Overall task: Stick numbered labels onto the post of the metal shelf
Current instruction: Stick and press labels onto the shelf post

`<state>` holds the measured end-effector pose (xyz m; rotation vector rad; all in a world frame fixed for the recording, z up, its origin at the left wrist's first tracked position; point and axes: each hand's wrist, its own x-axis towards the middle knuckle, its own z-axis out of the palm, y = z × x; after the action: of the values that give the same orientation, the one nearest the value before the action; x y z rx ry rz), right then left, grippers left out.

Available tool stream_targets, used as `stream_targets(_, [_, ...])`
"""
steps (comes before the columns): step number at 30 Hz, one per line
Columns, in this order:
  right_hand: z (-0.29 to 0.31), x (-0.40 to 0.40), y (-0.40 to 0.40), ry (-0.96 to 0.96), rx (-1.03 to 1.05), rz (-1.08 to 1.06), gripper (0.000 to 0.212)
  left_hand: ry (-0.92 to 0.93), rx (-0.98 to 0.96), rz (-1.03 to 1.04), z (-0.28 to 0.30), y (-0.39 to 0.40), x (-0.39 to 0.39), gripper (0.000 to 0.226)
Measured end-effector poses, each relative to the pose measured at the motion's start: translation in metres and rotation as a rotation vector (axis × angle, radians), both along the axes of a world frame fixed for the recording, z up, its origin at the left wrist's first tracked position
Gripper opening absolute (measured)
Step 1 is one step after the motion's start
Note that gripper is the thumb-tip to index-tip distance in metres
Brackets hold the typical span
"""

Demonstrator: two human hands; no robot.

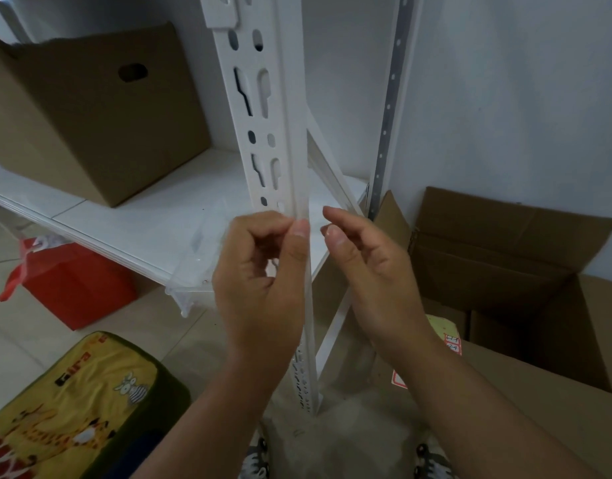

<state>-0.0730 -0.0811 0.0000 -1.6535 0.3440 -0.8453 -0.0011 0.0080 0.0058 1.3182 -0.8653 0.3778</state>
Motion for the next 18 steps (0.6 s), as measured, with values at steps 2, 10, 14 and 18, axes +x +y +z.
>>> stream_targets(2, [0.0, -0.002, 0.0, -0.011, -0.035, -0.011, 0.032, 0.04, 0.042, -0.074, 0.0, 0.002, -0.004, 0.005])
stream_targets(10, [-0.003, 0.001, 0.0, -0.055, -0.044, -0.037, 0.038, 0.149, 0.065, -0.231, -0.002, 0.0, -0.009, 0.017])
stream_targets(14, [-0.004, 0.003, 0.003, -0.075, -0.033, -0.052, 0.033, 0.243, 0.087, -0.224, -0.002, -0.001, -0.012, 0.014])
stream_targets(18, [-0.007, 0.005, 0.005, -0.047, -0.106, -0.046, 0.027, 0.294, 0.092, -0.183, -0.003, -0.002, -0.013, 0.015])
